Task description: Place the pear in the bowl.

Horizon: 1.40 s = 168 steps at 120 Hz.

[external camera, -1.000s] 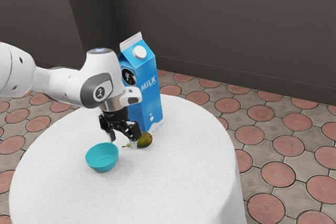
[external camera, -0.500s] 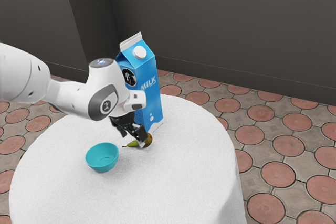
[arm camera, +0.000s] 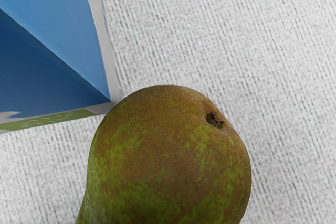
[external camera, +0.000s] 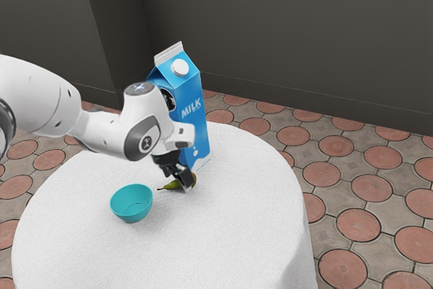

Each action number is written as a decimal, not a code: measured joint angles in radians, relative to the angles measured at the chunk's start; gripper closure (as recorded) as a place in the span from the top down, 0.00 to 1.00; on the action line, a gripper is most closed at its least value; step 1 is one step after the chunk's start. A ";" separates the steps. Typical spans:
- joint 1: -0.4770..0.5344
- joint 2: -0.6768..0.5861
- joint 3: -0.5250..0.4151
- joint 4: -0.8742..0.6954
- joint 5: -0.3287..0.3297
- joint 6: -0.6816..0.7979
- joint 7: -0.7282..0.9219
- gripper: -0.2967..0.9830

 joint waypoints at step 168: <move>-0.005 0.090 -0.011 0.077 -0.049 0.039 0.107 0.59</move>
